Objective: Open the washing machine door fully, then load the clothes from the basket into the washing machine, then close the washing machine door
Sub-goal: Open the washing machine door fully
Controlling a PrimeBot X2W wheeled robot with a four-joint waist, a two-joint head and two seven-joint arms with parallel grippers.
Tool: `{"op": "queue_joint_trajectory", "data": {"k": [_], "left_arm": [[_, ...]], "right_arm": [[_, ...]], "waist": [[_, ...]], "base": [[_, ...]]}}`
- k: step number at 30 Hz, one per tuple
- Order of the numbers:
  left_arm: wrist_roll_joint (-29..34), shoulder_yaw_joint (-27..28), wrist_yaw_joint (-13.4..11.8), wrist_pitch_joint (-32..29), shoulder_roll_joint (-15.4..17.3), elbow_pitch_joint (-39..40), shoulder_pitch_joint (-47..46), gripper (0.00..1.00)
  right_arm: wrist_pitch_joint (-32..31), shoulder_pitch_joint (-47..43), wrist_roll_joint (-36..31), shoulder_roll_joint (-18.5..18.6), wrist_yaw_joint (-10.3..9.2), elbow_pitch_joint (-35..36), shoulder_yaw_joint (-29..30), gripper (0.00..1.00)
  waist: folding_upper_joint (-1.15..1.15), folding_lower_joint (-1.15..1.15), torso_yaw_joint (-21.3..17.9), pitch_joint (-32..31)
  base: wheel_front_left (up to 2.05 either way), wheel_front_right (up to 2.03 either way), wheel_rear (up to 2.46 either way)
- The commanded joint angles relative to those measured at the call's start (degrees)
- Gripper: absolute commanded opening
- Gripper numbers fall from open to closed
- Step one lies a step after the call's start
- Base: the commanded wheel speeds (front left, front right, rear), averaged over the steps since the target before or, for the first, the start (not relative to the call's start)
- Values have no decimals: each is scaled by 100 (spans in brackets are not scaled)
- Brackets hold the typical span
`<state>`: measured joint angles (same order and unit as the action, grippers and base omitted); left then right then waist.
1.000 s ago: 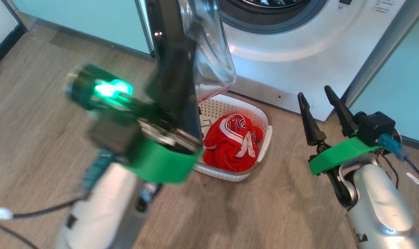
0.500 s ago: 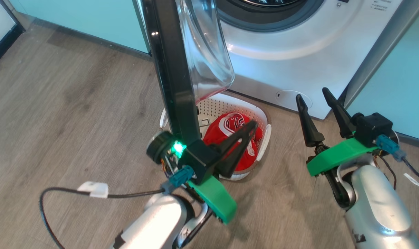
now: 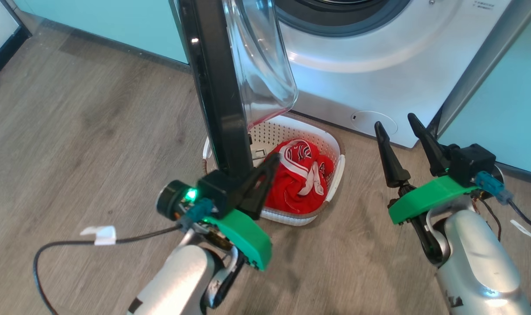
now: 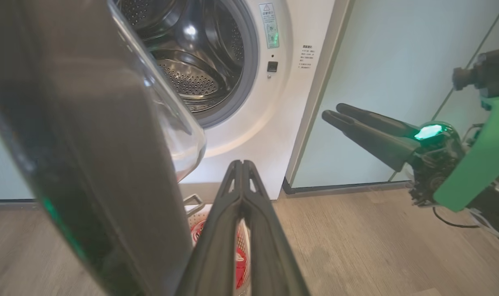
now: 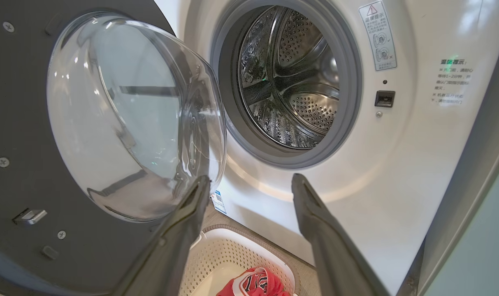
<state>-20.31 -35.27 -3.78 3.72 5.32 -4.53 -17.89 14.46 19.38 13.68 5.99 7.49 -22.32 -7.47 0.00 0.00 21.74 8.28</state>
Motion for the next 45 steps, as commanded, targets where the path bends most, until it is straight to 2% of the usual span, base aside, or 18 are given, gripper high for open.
{"op": "queue_joint_trajectory", "data": {"k": [1,15,32,45], "left_arm": [[-30,241,-45,77,52,142,-153,0],[-168,443,-200,246,114,-44,-101,0],[-370,795,-617,380,277,305,409,0],[-548,1280,-920,501,544,364,718,0]], "right_arm": [[53,222,38,-50,0,170,-108,100],[53,256,58,-52,0,152,-103,100],[53,250,87,-7,0,157,-62,100],[53,282,96,3,0,164,-73,100]], "waist": [[0,0,-5,2],[0,0,10,62],[0,0,291,73],[0,0,496,103]], "base": [[0,0,0],[0,0,0],[0,0,0],[0,0,0]]}}
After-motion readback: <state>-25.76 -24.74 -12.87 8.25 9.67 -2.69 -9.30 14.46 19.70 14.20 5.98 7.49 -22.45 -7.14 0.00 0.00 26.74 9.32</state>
